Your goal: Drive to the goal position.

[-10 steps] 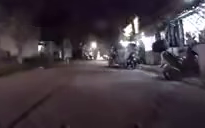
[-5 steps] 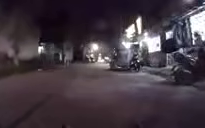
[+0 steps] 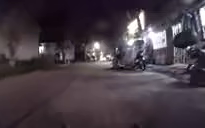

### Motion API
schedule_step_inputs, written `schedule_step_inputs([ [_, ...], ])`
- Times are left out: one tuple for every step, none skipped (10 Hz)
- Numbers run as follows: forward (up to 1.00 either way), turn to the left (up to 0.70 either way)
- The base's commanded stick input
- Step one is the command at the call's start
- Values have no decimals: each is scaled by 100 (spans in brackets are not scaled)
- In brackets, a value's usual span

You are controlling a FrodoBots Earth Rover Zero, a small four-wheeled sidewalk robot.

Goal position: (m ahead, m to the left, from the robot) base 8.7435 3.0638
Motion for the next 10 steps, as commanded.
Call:
schedule_step_inputs([
  [100, 0],
  [100, 0],
  [100, 0],
  [100, 0],
  [100, 0],
  [100, 0],
  [100, 0],
  [100, 0],
  [100, 0],
  [100, 0],
])
